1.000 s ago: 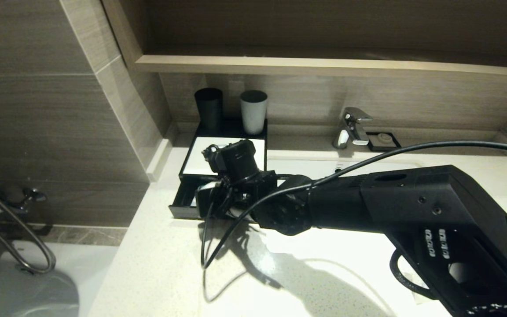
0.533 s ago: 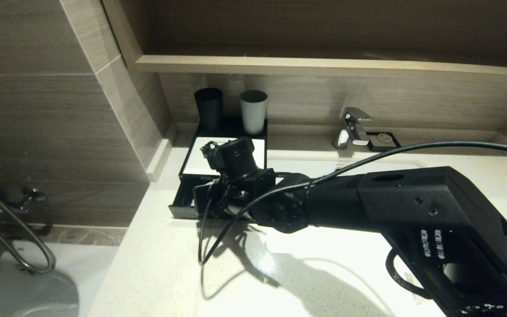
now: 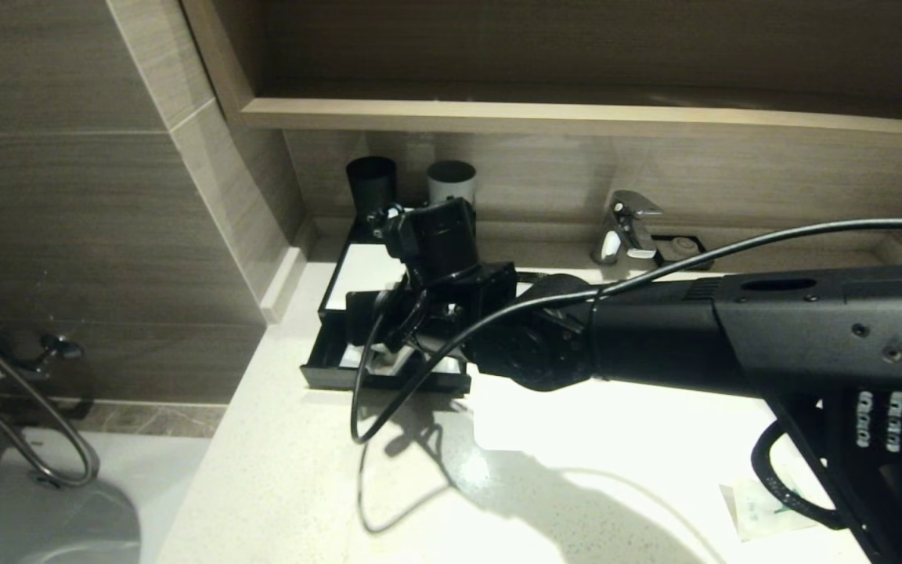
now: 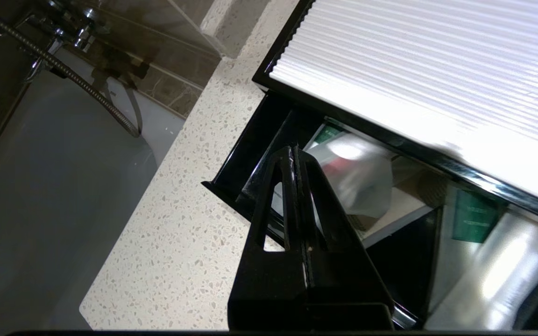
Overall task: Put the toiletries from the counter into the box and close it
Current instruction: Pick up the bathroom toiletry
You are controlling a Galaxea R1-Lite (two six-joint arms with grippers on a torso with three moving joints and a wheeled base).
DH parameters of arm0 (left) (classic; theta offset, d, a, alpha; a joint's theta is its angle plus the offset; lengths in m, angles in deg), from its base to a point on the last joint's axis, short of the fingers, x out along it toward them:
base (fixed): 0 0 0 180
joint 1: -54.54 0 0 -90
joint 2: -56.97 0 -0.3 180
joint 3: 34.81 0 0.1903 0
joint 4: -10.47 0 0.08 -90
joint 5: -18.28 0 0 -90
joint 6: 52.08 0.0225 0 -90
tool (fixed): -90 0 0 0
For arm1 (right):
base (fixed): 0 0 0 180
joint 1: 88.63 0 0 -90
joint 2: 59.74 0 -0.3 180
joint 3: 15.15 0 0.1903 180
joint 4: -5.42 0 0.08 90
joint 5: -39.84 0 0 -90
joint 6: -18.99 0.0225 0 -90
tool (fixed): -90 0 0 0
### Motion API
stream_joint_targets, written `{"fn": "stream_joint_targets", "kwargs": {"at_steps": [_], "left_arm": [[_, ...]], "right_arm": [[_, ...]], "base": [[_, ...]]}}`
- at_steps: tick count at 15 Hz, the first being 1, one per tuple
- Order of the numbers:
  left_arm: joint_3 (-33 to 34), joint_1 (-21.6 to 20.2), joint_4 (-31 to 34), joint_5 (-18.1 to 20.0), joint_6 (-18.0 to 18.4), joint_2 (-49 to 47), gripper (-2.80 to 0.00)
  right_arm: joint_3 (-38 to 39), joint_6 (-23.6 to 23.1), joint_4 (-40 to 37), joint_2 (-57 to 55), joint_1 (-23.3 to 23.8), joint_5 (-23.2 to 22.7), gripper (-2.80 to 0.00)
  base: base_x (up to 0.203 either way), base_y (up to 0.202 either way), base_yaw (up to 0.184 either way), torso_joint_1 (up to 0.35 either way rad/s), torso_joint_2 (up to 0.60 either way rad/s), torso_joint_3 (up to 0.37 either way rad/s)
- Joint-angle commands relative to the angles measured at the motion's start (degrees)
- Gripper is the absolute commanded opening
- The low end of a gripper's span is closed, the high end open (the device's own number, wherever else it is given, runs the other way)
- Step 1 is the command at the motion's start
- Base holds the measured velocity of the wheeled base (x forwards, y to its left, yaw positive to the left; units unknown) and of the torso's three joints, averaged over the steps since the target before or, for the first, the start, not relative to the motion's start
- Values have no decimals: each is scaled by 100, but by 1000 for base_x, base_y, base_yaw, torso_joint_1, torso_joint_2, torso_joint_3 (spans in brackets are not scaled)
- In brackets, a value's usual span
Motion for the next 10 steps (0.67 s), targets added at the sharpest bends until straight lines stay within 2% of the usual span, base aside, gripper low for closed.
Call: {"fn": "stream_joint_targets", "kwargs": {"at_steps": [1,5,10], "left_arm": [[1,0,-2,-5,0,1,-280],[1,0,-2,-5,0,1,-280],[1,0,-2,-1,0,1,-280]], "right_arm": [[215,33,3,350,112,19,-280],[1372,77,33,1298,208,26,-280],[3367,78,45,2959,388,34,-280]], "base": [[0,0,0,0,0,0],[0,0,0,0,0,0],[0,0,0,0,0,0]]}}
